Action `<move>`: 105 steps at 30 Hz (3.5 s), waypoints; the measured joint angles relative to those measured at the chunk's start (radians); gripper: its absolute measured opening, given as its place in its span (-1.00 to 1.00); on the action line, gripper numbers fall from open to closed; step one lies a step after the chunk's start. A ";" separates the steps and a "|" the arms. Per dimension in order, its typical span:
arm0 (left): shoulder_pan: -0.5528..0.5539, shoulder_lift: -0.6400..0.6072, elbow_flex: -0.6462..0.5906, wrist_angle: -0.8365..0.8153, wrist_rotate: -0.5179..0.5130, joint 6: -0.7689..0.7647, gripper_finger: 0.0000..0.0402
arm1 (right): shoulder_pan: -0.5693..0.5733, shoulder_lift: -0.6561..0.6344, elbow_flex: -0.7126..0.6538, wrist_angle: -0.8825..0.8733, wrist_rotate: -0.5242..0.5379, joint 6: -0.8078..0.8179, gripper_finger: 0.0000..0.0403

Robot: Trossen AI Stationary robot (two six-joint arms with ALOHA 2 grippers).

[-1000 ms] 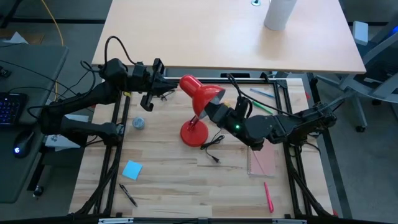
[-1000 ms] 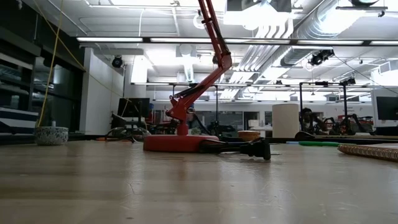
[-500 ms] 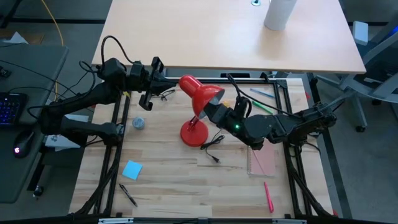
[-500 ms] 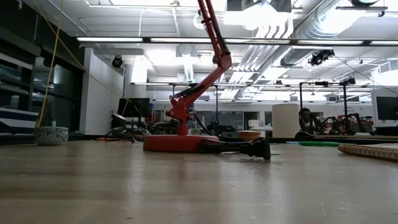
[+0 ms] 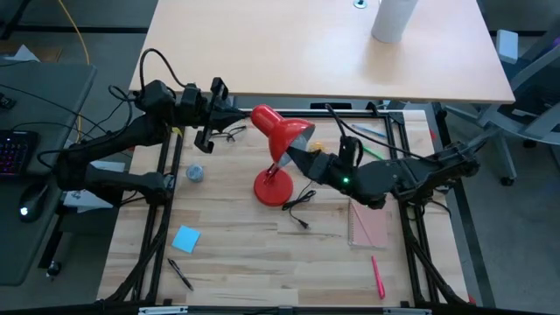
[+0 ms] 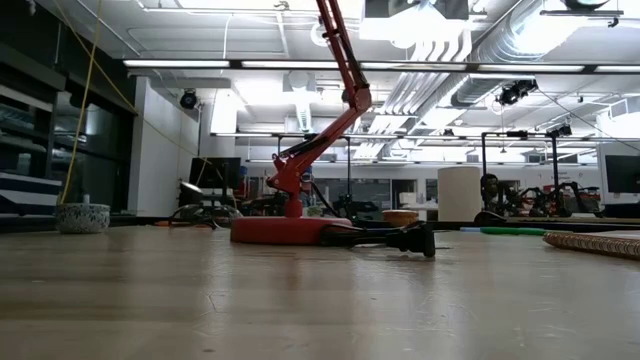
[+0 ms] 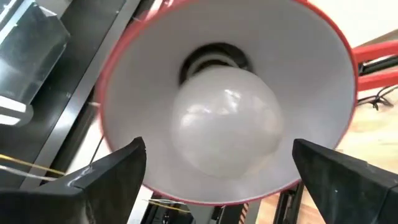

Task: Screw lightbulb
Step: Insert the lightbulb into the lamp

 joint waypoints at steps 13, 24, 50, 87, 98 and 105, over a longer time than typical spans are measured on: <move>0.133 -0.081 0.000 -0.002 0.001 -0.091 -1.00 | 0.085 -0.078 0.000 -0.082 0.001 -0.213 0.95; 0.115 -0.092 0.000 -0.112 0.002 -0.295 -1.00 | 0.193 -0.154 0.000 -0.354 0.028 -0.746 0.96; -0.167 -0.103 0.000 -0.258 -0.689 -0.236 -1.00 | 0.321 -0.628 -0.227 -1.155 0.227 -0.350 0.95; -0.180 -0.721 -0.557 -0.261 -0.336 -0.321 -1.00 | 0.090 -0.466 -0.350 -0.634 0.252 -0.170 0.95; -0.180 -0.652 -0.557 -0.074 -0.348 -0.284 -1.00 | 0.033 -0.344 -0.350 -0.358 0.226 -0.338 0.95; -0.178 -0.598 -0.556 0.055 -0.479 -0.334 -1.00 | -0.007 -0.336 -0.350 -0.263 0.081 -0.461 0.95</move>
